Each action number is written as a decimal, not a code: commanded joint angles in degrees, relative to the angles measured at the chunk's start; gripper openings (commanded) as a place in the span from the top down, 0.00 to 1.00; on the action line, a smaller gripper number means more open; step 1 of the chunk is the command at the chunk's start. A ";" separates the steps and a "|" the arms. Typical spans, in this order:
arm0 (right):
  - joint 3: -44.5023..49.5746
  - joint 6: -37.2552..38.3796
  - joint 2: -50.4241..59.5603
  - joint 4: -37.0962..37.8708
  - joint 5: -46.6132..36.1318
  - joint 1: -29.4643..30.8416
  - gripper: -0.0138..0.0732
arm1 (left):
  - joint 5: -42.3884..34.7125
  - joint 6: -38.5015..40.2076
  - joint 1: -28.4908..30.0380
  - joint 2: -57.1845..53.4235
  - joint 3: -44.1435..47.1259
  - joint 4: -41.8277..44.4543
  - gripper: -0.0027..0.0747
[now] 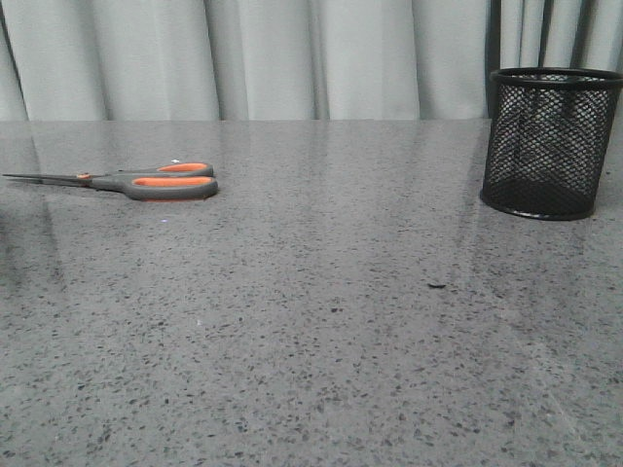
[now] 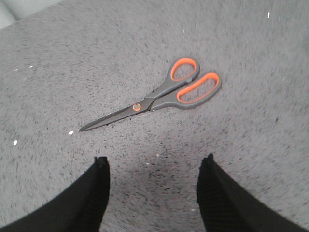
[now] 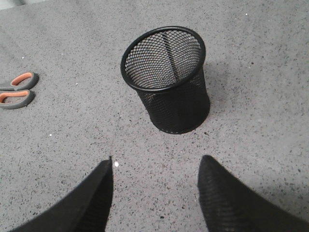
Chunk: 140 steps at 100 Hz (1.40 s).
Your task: Put scissors into bucket
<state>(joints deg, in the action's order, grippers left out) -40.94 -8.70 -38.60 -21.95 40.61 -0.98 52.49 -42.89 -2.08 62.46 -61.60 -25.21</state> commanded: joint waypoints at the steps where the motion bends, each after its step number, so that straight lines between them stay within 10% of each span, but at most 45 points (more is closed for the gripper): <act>1: -2.00 -1.13 -0.41 -0.98 -3.04 0.10 0.43 | 0.45 -6.71 0.17 4.34 -5.26 -1.83 0.49; 51: -2.00 -2.26 -0.41 -0.98 -3.04 0.10 0.43 | 12.70 -37.16 -4.88 30.52 -25.78 -0.03 0.49; 140: -2.00 -2.61 -0.41 -0.98 -3.50 0.10 0.43 | 13.85 -37.82 -9.02 45.20 -32.56 4.86 0.49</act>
<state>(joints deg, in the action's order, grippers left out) -40.94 -10.54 -38.84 -21.95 40.72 -0.98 67.62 -80.71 -10.63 110.03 -92.46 -18.21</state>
